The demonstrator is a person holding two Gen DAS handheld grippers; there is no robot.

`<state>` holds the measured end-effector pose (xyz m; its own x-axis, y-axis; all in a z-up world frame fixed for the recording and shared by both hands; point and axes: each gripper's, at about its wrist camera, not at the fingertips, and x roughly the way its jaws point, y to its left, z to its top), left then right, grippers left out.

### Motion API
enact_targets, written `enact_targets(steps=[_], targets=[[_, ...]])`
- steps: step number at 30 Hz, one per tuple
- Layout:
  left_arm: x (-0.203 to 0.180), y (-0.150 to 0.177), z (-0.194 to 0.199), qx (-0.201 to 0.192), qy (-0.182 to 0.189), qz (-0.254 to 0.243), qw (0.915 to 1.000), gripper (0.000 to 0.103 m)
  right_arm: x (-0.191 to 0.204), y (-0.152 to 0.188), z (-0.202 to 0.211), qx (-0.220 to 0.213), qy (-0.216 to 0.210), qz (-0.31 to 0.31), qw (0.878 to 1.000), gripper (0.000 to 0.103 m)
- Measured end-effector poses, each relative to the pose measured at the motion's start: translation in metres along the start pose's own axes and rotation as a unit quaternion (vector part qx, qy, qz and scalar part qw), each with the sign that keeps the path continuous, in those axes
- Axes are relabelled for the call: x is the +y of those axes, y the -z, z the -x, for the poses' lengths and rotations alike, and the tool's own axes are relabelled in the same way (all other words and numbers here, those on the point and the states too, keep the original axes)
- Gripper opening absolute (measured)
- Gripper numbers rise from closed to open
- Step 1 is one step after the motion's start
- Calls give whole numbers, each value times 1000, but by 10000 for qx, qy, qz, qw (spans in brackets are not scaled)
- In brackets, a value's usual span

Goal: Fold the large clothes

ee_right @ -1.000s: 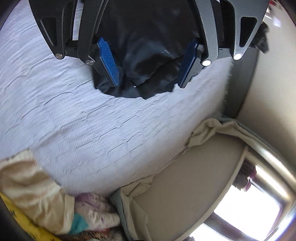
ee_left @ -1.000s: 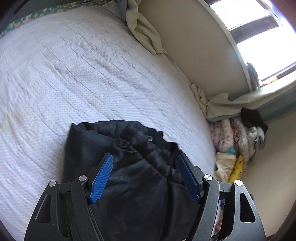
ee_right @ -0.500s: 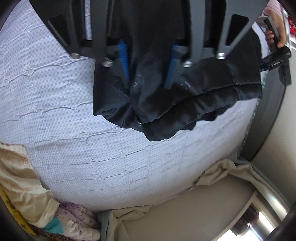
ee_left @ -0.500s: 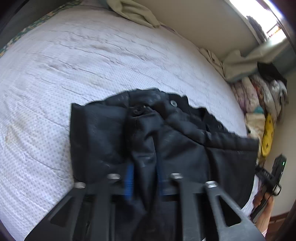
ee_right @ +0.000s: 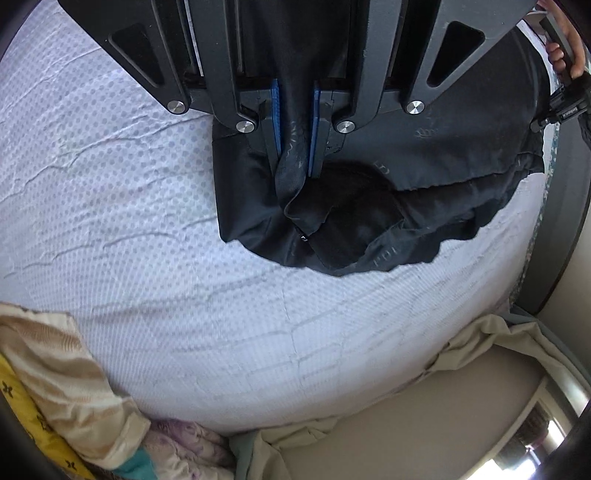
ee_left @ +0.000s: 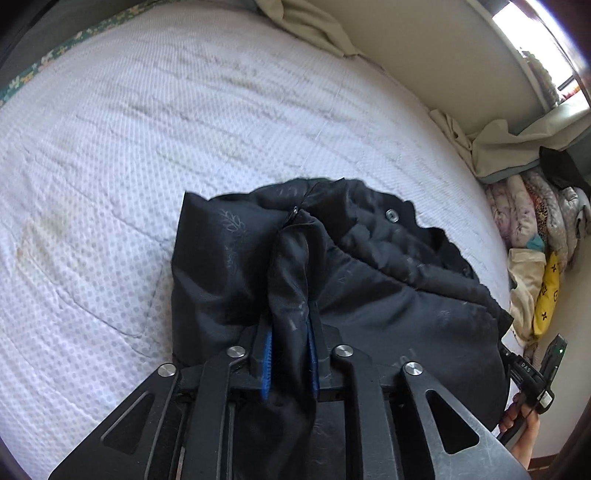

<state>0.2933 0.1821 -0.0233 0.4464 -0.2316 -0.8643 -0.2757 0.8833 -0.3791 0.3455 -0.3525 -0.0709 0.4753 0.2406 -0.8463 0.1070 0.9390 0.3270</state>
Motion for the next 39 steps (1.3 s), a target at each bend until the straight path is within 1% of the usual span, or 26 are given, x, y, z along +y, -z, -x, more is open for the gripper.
enact_targets(steps=[4, 7, 9, 10, 11, 12, 13, 14, 15, 16, 18, 19, 20, 21, 23, 24, 25, 26, 28, 30, 32, 33, 34, 35, 37, 39], targets=[[3, 5, -19, 115, -48, -20, 9999, 28, -13, 5, -19, 142, -141, -168, 9997, 8], [1, 7, -19, 76, -169, -89, 9998, 29, -18, 9, -24, 103, -250, -263, 9993, 8], [-1, 6, -15, 64, -168, 40, 9998, 32, -19, 9, -23, 86, -279, -330, 9990, 9], [-1, 4, -11, 66, -173, 139, 9997, 39, -19, 8, -21, 96, -323, -385, 9987, 13], [0, 3, -6, 52, -186, 204, 9996, 53, -21, 7, -17, 118, -406, -479, 9980, 15], [-1, 1, 1, -4, -226, 240, 9995, 60, -23, 6, -14, 129, -456, -547, 9974, 22], [-2, 0, 8, -96, -287, 227, 9993, 70, -25, 5, -8, 150, -558, -676, 9960, 34], [-5, -1, 18, -260, -401, 159, 9987, 72, -28, 3, -2, 152, -640, -768, 9949, 43], [-11, -1, 30, -458, -520, 38, 9976, 73, -30, 2, 7, 97, -689, -898, 9935, 55], [-15, 0, 37, -593, -577, -61, 9966, 74, -32, 1, 16, 8, -651, -960, 9932, 59], [-25, 4, 57, -920, -632, -253, 9934, 76, -33, -2, 34, -186, -541, -982, 9935, 59], [-33, 9, 66, -1067, -593, -349, 9919, 77, -33, -3, 43, -296, -464, -962, 9938, 59], [-38, 12, 71, -1128, -521, -426, 9913, 77, -29, -4, 57, -509, -289, -881, 9944, 59], [-48, 19, 76, -1176, -359, -585, 9907, 77, -26, -3, 67, -666, -159, -781, 9946, 59], [-69, 33, 80, -1163, -48, -976, 9884, 79, -4, 1, 93, -1187, 225, -278, 9923, 60], [-81, 41, 78, -1115, 64, -1174, 9868, 81, 5, 4, 100, -1311, 296, -103, 9909, 60], [-96, 51, 73, -1003, 202, -1444, 9842, 84, 23, 11, 108, -1452, 337, 247, 9885, 60], [-106, 56, 68, -916, 260, -1600, 9825, 86, 32, 14, 109, -1465, 304, 412, 9879, 60], [-128, 69, 47, -651, 253, -1885, 9796, 86, 63, 28, 104, -1343, 55, 886, 9870, 60], [-135, 79, 21, -384, 58, -1997, 9791, 86, 88, 44, 89, -1101, 3, 1227, 9863, 60], [-136, 85, -1, -202, -249, -2029, 9787, 86, 107, 53, 66, -785, 42, 1450, 9863, 59], [-135, 86, -9, -188, -359, -2065, 9776, 86, 109, 59, 58, -683, 83, 1510, 9861, 58], [-135, 87, -12, -209, -438, -2105, 9764, 87, 113, 64, 45, -533, 202, 1598, 9855, 58], [-135, 90, -16, -241, -523, -2167, 9745, 89, 115, 69, 35, -477, 363, 1678, 9840, 58], [-136, 95, -22, -299, -677, -2269, 9711, 93, 118, 77, 22, -436, 588, 1843, 9801, 58], [-132, 99, -30, -334, -794, -2315, 9690, 96, 123, 82, 13, -412, 701, 1938, 9777, 59]])
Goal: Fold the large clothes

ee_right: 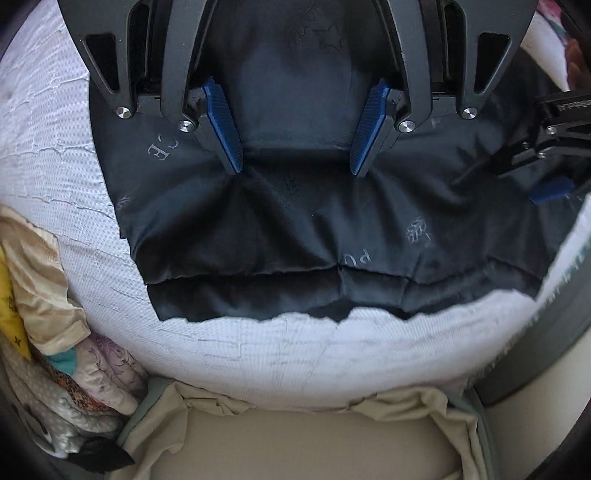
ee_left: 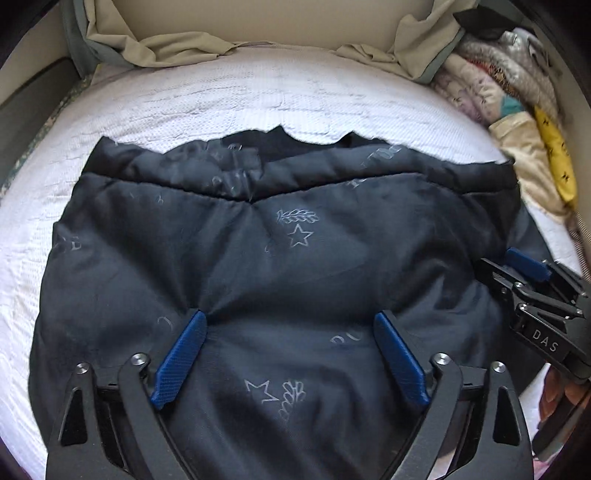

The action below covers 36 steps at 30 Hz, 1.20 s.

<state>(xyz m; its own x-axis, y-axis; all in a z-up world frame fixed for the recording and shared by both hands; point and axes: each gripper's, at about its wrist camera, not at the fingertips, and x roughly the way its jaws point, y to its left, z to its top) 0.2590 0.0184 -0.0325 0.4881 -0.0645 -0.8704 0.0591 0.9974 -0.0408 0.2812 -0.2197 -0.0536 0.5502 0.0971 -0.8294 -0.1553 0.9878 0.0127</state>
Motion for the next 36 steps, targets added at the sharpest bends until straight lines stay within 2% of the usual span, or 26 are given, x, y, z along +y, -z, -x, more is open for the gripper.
enact_targets(steps=[5, 12, 19, 23, 25, 28, 34, 36], targets=[[3, 8, -10, -85, -114, -68, 9999, 98, 5, 12, -20, -24, 180, 173, 9997, 60], [9, 2, -21, 28, 23, 1, 10000, 100, 12, 20, -39, -249, 331, 338, 9986, 61], [29, -9, 9, 148, 271, 236, 9992, 99, -7, -1, -18, 137, -354, -55, 9993, 65], [57, -9, 30, -19, 198, 472, 9987, 98, -23, -4, 17, -42, -657, -297, 9974, 64], [71, -7, 39, -110, 124, 551, 9983, 98, -32, -4, 34, -141, -590, -347, 9976, 61], [86, 2, 46, -187, 30, 562, 9982, 96, -50, 5, 47, -110, -298, -471, 9984, 48], [85, 14, 26, 41, -65, 381, 9992, 94, -77, 25, 24, 174, -269, -796, 9963, 33], [85, 17, 19, 92, -31, 390, 9992, 94, -79, 31, 15, 203, -320, -853, 9956, 32]])
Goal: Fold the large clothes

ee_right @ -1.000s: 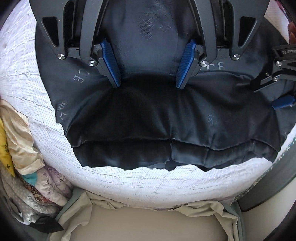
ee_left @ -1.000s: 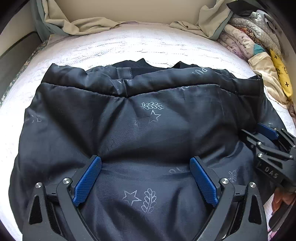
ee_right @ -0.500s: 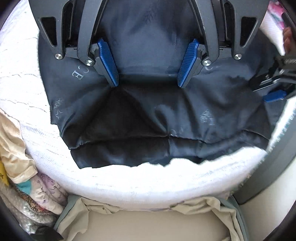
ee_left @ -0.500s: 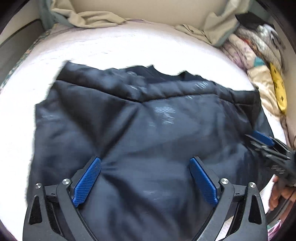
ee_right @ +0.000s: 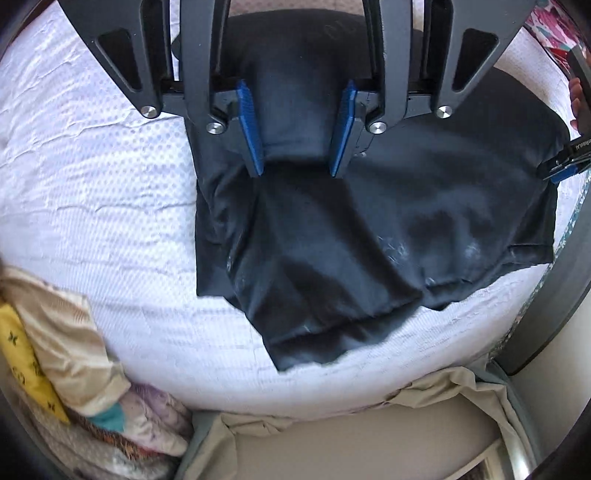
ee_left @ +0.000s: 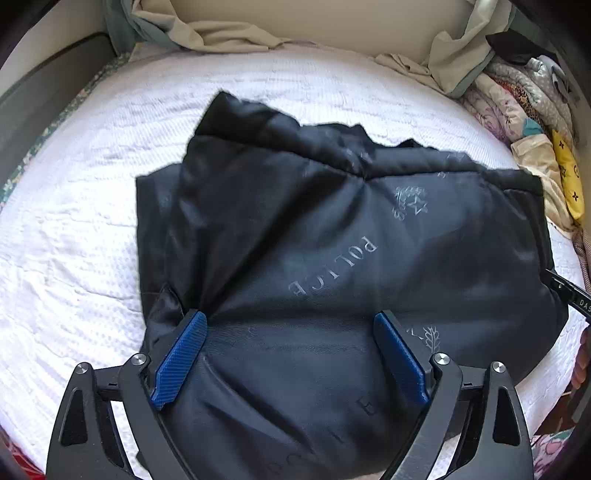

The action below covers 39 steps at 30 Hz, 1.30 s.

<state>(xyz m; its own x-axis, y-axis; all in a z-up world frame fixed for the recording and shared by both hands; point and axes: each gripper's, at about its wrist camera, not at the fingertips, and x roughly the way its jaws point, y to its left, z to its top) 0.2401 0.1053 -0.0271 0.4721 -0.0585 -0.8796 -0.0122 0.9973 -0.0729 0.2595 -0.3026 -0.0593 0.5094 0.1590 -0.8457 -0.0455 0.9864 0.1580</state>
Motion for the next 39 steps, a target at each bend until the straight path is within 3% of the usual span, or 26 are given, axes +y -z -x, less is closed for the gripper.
enact_targets(steps=[10, 20, 23, 26, 27, 34, 39], targets=[[18, 4, -21, 63, 450, 272, 9986, 99, 4, 17, -31, -101, 85, 275, 9995, 32], [9, -1, -18, 100, 325, 318, 9989, 103, -9, 16, -33, -65, -122, -39, 9999, 33], [9, -7, -6, 138, 351, 346, 9987, 102, -6, 10, -23, 8, -22, -33, 10000, 37], [12, -11, 6, 114, 511, 434, 9977, 102, 0, 3, -9, 69, -42, 45, 10000, 57], [14, -12, 11, 92, 589, 501, 9970, 102, 1, 0, -2, 24, -79, 26, 10000, 62], [44, -26, 46, -141, 1235, 1265, 9841, 102, -12, -17, 33, -189, -557, -692, 9959, 65], [70, -30, 51, -190, 1413, 1749, 9742, 102, -20, -25, 38, -120, -737, -1019, 9920, 66]])
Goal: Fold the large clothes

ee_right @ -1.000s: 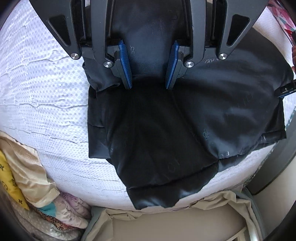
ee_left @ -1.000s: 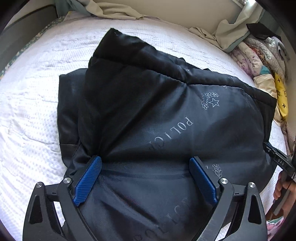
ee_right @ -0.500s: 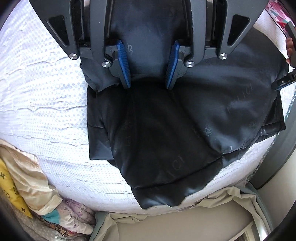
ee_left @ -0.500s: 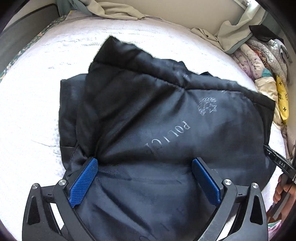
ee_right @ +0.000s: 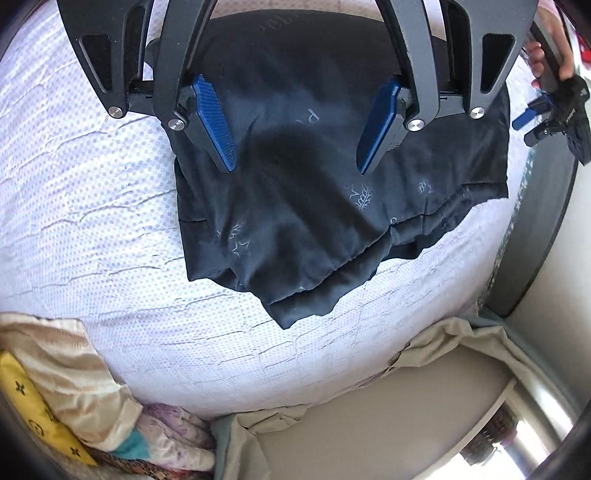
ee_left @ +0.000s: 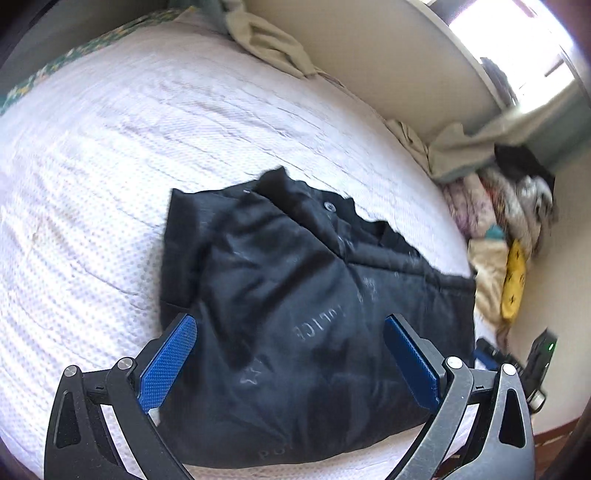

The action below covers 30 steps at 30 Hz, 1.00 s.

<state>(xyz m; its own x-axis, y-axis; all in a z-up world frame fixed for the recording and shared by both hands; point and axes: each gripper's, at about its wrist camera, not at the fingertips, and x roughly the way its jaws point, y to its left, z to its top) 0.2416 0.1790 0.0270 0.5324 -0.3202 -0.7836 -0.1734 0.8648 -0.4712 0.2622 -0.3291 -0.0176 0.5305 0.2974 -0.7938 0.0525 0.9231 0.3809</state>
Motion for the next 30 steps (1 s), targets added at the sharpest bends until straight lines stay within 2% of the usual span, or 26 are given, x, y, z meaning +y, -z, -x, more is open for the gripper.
enact_targets(steps=[2, 9, 16, 19, 27, 30], targets=[[11, -3, 1, 41, 31, 191, 9998, 102, -2, -1, 3, 37, 159, -28, 9999, 66], [41, -6, 2, 203, 175, 850, 9960, 102, -3, -3, 7, -43, 223, -13, 9997, 66], [57, -4, -2, 468, 705, 1390, 9867, 102, 7, 0, 2, 89, 42, 138, 9999, 67], [64, -1, -2, 535, 820, 1528, 9834, 102, 9, 2, 0, 131, 18, 173, 9998, 67], [98, 18, -9, 871, 648, 1839, 9769, 102, 7, 3, 2, 148, 0, 140, 9998, 67], [109, 30, -16, 1019, 779, 1971, 9720, 102, 4, 3, 4, 117, 6, 140, 9998, 68]])
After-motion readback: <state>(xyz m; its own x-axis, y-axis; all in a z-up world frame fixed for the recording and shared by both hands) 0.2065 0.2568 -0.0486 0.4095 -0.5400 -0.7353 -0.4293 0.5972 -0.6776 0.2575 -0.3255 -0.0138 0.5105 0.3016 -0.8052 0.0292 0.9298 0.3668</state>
